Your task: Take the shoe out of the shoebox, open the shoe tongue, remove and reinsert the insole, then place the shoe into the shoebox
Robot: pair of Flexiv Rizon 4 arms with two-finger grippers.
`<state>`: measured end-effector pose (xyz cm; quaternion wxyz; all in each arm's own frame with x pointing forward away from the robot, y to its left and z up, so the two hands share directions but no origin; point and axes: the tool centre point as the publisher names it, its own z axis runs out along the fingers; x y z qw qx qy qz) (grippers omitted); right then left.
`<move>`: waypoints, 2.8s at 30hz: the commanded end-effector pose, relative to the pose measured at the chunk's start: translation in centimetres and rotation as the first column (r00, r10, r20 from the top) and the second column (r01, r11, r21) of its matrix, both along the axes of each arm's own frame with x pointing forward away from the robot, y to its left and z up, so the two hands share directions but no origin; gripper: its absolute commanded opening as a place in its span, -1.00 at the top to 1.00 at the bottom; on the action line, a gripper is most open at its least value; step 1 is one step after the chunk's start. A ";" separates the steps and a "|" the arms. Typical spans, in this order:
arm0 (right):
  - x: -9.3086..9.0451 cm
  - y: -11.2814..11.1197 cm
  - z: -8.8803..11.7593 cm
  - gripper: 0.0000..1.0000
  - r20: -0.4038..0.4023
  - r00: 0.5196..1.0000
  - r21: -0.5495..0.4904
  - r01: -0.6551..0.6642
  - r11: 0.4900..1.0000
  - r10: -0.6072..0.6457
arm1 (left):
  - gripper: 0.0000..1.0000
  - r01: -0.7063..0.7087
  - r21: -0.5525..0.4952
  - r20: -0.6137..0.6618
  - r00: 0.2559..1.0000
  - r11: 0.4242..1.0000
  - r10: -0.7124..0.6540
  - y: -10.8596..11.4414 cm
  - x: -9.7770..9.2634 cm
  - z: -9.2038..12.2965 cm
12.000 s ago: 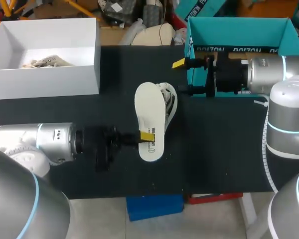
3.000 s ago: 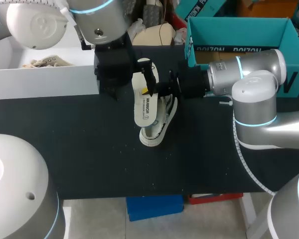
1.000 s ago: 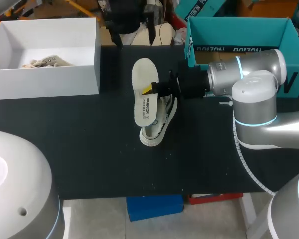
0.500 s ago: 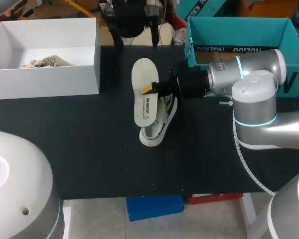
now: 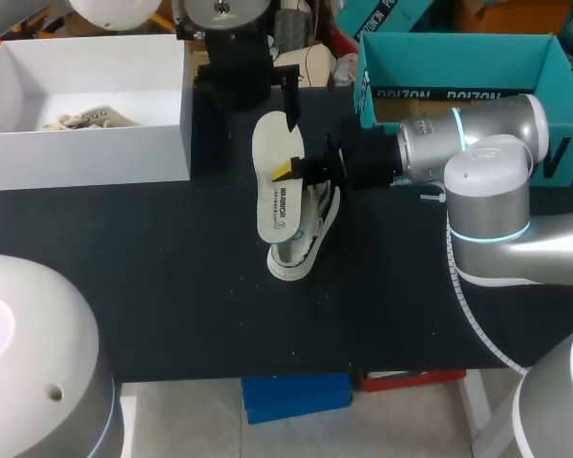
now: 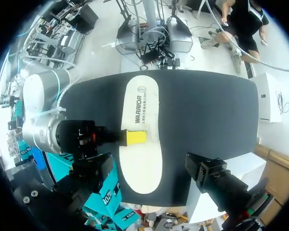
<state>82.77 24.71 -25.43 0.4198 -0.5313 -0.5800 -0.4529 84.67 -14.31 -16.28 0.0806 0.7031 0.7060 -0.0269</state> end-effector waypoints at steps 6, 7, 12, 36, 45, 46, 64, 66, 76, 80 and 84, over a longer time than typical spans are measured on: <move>0.0 0.1 -0.1 1.00 0.000 1.000 -0.001 0.002 1.000 -0.002 | -1.00 0.013 -0.009 0.058 0.998 1.000 -0.012 0.8 -4.0 -0.8; 0.0 0.1 -0.1 1.00 0.000 1.000 -0.001 0.002 1.000 -0.002 | -1.00 0.015 -0.010 0.057 0.998 1.000 -0.014 0.8 -4.3 -0.9; 0.0 0.1 -0.1 1.00 0.000 1.000 -0.001 0.002 1.000 -0.002 | -1.00 0.051 -0.007 0.075 0.996 0.999 -0.050 1.0 -5.7 -1.0; 0.0 0.1 -0.1 1.00 0.000 1.000 -0.001 0.002 1.000 -0.002 | -1.00 0.252 -0.841 0.057 0.922 0.479 -0.384 3.5 -8.1 2.0; 0.0 0.1 -0.1 1.00 0.000 1.000 -0.001 0.002 1.000 -0.002 | -1.00 0.252 -0.841 0.057 0.922 0.479 -0.384 3.5 -8.1 2.0; 0.0 0.1 -0.1 1.00 0.000 1.000 -0.001 0.002 1.000 -0.002 | -1.00 0.252 -0.841 0.057 0.922 0.479 -0.384 3.5 -8.1 2.0; 0.0 0.1 -0.1 1.00 0.000 1.000 -0.001 0.002 1.000 -0.002 | -1.00 0.227 -0.922 0.168 0.965 0.314 -0.202 5.1 -8.8 -1.8; 0.0 0.1 -0.1 1.00 0.000 1.000 -0.001 0.002 1.000 -0.002 | -1.00 0.213 -0.938 0.171 0.971 0.274 -0.168 5.6 -8.7 -2.3; 0.0 0.1 -0.1 1.00 0.000 1.000 -0.001 0.002 1.000 -0.002 | -1.00 0.198 -0.970 0.183 0.977 0.144 -0.110 6.1 -8.1 -4.4; 0.0 0.1 -0.1 1.00 0.000 1.000 -0.001 0.002 1.000 -0.002 | -1.00 0.205 -0.975 0.197 0.977 0.091 -0.082 5.9 -8.0 -5.2; 0.0 0.1 -0.1 1.00 0.000 1.000 -0.001 0.002 1.000 -0.002 | -1.00 0.205 -0.977 0.202 0.978 0.060 -0.058 5.5 -8.0 -6.6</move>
